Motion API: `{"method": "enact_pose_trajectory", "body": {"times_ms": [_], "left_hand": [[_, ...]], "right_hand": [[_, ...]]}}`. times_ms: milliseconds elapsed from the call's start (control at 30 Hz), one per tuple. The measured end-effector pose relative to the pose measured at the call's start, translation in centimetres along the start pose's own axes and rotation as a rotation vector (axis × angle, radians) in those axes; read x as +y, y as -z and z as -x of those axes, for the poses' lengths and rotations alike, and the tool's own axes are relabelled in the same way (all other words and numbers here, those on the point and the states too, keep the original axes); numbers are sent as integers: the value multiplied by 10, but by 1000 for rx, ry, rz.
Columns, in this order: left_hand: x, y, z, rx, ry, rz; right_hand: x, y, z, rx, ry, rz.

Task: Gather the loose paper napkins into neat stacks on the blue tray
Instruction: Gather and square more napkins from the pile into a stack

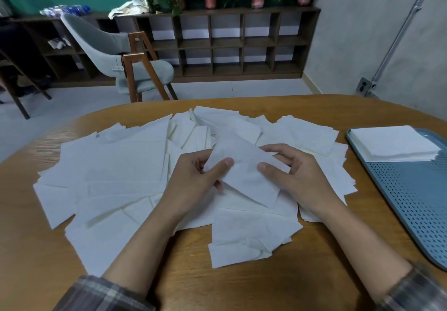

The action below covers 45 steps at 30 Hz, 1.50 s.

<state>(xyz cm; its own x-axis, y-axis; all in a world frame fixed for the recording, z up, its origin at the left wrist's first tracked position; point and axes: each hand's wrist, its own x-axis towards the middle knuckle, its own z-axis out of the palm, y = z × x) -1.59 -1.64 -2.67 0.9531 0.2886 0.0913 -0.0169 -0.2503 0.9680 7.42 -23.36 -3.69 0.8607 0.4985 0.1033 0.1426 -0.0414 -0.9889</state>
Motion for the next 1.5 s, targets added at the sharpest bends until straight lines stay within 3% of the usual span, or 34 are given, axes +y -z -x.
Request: {"method": "enact_pose_trajectory", "body": {"times_ms": [167, 333, 433, 633, 700, 800, 867, 1000, 1067, 1300, 1500], "left_hand": [[3, -3, 2, 7, 41, 93], [8, -8, 6, -5, -87, 163], [5, -13, 8, 75, -143, 131], [-1, -24, 11, 82, -123, 165], [-3, -25, 10, 73, -140, 106], [-9, -24, 7, 85, -265, -162], [-11, -22, 7, -3, -347, -307], [-13, -21, 9, -370, -289, -390], [-18, -23, 9, -404, -312, -433], [-18, -24, 12, -295, -362, -376], [-7, -19, 10, -62, -304, -211]], "right_hand": [[-2, 2, -1, 84, 25, -19], [-3, 2, 1, -26, 44, 2], [-7, 2, 2, -58, 69, -87], [-5, 0, 2, -40, 163, 109], [-2, 2, 0, 12, 127, 92], [2, 8, -4, 138, 103, 106], [4, 13, -7, 205, 112, 151], [7, 16, -9, 247, 140, 220], [8, 15, -9, 234, 146, 224], [8, 14, -8, 177, 146, 242], [-5, 11, 0, -61, 163, 164]]}}
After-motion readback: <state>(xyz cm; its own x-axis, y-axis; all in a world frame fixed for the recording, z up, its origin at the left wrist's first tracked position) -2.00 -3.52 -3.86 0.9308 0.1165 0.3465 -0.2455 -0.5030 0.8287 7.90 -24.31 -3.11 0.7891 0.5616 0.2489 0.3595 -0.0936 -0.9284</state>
